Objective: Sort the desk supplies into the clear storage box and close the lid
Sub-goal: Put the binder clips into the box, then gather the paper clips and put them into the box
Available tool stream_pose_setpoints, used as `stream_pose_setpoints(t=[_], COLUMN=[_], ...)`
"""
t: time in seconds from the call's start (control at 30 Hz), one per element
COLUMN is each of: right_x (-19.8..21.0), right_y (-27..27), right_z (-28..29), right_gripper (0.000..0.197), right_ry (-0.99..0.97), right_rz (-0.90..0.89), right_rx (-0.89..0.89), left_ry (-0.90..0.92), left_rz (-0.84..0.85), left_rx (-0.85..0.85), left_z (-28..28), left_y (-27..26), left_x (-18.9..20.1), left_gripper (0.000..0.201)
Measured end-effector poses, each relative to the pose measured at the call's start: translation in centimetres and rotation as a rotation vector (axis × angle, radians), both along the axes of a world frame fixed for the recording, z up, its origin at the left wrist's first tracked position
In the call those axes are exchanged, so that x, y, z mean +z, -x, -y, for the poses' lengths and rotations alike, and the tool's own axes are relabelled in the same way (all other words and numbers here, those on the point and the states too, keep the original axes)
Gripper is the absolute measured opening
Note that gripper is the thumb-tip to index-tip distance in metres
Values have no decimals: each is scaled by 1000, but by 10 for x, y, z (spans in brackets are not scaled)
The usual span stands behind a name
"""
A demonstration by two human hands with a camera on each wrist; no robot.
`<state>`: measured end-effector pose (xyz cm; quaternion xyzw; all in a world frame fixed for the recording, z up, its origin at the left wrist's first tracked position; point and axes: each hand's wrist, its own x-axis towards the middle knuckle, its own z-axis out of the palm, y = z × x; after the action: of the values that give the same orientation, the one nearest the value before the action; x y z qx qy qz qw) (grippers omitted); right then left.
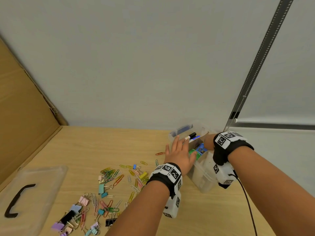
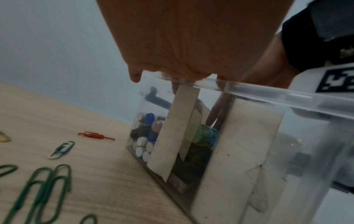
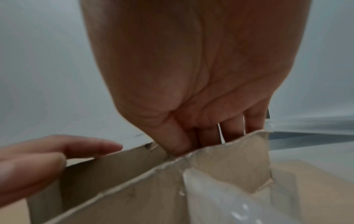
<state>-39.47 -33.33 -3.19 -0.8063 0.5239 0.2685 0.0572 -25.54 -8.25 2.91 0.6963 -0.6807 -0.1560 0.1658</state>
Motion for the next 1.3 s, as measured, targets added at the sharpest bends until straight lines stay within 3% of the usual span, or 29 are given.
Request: stream_pose_setpoints(t=[0.13,0.27,0.5,0.67,0.8,0.9,1.0,1.13,1.2,1.3], right_x=[91,139,157,123,86,64,45,21,16,12], right_y=[-16,-17,-24,-62,-100,-137,-174,-209,-220,-232], right_z=[-99,-160,-245,-294,-315,-316,-307,-284,-279,-280], right_gripper=[41,28,33,26,20,18,22,44,51,43], right_ry=[18,136,287,384,309,241,184,117,107,126], right_rz=[43,252,637,852,823,810,769,590,453,320], right_rx=[-37,-178,-139,41,106,127,143,183,237,304], left_ry=[-19,-78,139,-2,-194,-293,-374,-398,-386,-374], left_rz=[11,12,-71,-17,122,210,180,130,117,115], left_rx=[-31,-105,-87,129,298,299,265,238,231,206], left_z=[2,1,-71,-141,-184,-202,-206,-206,-206,-205], left_y=[-4,-11,-52,-144,-218,-251,-266,-273,-275,-278], left_x=[-1,9,22,5,-14,-21,-25,-32,-34,-34], left_gripper=[64,65,66,57,52,48,38,10,11,13])
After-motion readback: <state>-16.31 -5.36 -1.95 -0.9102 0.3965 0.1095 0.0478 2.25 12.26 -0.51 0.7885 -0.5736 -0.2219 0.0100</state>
